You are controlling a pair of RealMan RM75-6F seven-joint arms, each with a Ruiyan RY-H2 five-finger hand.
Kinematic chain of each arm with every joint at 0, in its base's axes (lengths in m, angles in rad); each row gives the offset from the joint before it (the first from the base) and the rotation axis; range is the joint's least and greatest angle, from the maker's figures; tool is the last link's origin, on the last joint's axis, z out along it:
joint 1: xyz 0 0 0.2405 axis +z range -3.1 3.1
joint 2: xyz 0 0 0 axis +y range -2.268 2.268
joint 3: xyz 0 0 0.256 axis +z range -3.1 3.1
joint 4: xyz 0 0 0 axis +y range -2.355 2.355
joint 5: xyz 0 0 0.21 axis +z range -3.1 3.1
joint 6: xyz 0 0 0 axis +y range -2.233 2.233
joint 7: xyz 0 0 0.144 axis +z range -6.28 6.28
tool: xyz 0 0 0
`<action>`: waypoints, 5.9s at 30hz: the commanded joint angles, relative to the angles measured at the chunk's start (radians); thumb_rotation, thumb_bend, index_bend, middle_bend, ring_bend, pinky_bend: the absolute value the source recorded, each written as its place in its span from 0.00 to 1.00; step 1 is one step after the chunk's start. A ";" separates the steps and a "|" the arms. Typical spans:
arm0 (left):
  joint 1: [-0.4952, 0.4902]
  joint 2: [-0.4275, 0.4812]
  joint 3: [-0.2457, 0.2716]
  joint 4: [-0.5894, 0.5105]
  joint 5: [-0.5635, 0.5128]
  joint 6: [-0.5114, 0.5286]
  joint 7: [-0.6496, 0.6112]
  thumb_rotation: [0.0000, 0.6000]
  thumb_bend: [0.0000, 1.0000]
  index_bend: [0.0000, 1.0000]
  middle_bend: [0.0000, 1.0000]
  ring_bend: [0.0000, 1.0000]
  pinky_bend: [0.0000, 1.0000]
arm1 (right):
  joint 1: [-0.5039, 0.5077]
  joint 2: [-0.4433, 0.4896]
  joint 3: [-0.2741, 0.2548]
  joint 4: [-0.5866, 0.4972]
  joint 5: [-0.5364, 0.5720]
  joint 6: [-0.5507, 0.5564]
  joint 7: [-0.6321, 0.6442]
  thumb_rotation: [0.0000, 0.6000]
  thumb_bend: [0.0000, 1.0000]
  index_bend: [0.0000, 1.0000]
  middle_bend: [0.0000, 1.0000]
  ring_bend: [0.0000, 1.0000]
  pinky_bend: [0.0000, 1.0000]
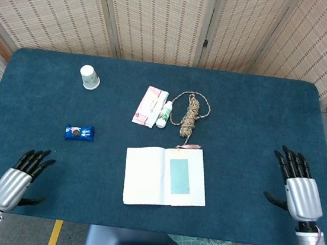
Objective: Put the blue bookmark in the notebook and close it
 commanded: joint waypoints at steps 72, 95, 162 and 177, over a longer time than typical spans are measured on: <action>-0.346 -0.807 -0.057 0.524 -0.008 -0.167 0.027 1.00 0.18 0.38 0.29 0.18 0.23 | -0.083 0.188 0.112 -0.094 -0.091 -0.363 0.441 1.00 0.00 0.00 0.00 0.00 0.01; -0.348 -0.859 -0.060 0.675 -0.013 -0.051 -0.020 1.00 0.21 0.38 0.31 0.20 0.23 | -0.083 0.195 0.124 -0.094 -0.089 -0.399 0.447 1.00 0.00 0.00 0.00 0.00 0.01; -0.540 -1.081 -0.090 0.790 0.037 0.137 -0.167 1.00 0.21 0.37 0.30 0.15 0.18 | -0.135 0.279 0.098 -0.135 -0.215 -0.291 0.548 1.00 0.00 0.00 0.00 0.00 0.01; -0.422 -0.551 -0.177 0.366 -0.211 -0.051 -0.020 1.00 0.20 0.32 0.21 0.07 0.13 | -0.155 0.227 0.116 -0.143 -0.159 -0.285 0.304 1.00 0.00 0.00 0.00 0.00 0.02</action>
